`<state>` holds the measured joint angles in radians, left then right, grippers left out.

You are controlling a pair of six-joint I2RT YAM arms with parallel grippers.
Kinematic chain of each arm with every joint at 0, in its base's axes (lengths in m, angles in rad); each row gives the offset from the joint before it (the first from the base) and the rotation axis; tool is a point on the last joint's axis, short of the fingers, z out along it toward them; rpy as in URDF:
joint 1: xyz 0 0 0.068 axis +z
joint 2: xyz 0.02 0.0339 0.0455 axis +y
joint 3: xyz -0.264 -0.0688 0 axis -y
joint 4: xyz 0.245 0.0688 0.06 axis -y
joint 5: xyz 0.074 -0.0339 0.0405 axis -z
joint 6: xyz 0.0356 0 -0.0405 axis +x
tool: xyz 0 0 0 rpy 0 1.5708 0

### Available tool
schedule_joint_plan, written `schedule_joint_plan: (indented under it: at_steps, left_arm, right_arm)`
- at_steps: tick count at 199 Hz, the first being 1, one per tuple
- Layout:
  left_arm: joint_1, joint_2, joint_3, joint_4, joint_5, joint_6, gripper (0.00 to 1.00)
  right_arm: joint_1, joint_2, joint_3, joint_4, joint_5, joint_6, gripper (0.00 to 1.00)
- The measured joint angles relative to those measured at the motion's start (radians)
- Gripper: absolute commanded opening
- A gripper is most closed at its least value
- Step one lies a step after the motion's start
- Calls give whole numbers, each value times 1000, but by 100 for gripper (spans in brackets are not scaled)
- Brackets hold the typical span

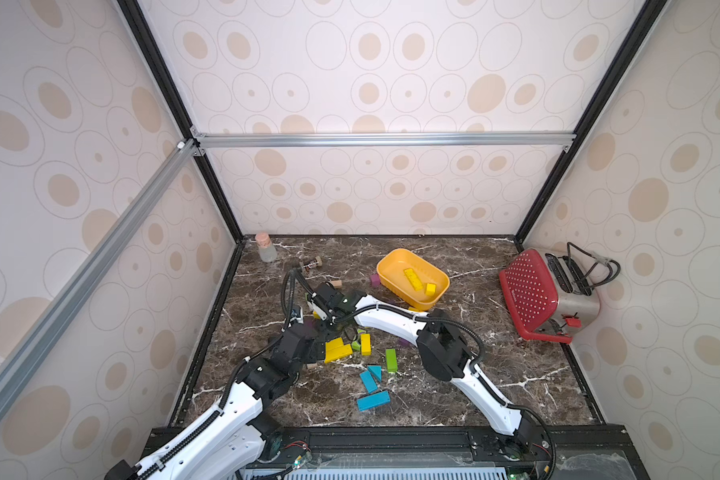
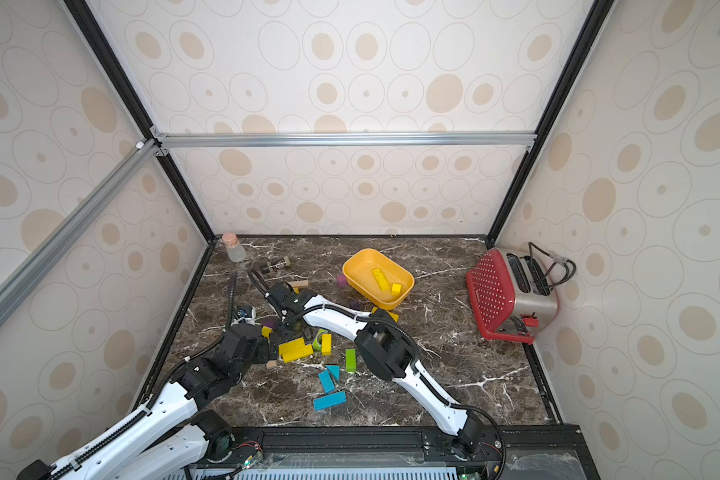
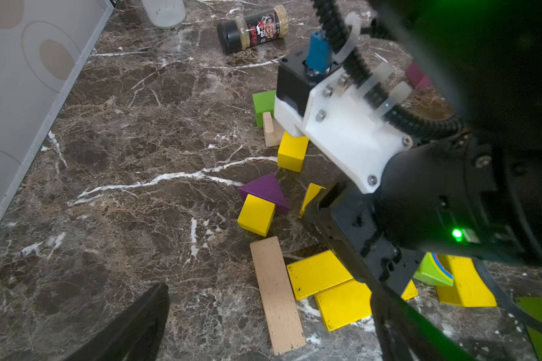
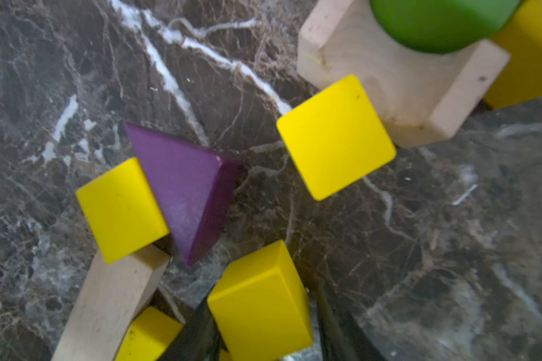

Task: Pick out the yellow building blocks
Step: Pick up the building block from the center of the board.

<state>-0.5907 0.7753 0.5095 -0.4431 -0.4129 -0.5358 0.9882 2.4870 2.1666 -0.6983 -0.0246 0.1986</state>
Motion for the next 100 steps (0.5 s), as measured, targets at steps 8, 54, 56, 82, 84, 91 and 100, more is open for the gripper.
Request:
schedule_joint_plan:
  at_steps: [8, 54, 56, 82, 84, 91, 100]
  left_arm:
    - [0, -3, 0, 0, 1, 0, 99]
    - [0, -17, 0, -13, 9, -7, 99]
    - [0, -18, 0, -13, 10, -8, 99]
    - [0, -27, -1, -29, 17, -20, 99]
    - [0, -28, -1, -30, 18, -22, 99]
    - [0, -35, -4, -33, 20, -27, 99]
    - [0, -48, -11, -35, 22, -33, 99]
  right_arm:
    - [0, 2, 7, -1, 7, -10, 46]
    - [0, 37, 61, -16, 34, -57, 41]
    - [0, 39, 63, -17, 34, -61, 40]
    - [0, 50, 76, -26, 44, -82, 32]
    - [0, 50, 76, -27, 43, -82, 31]
    - [0, 50, 79, -32, 46, -84, 28]
    - [0, 50, 83, -38, 48, -91, 25]
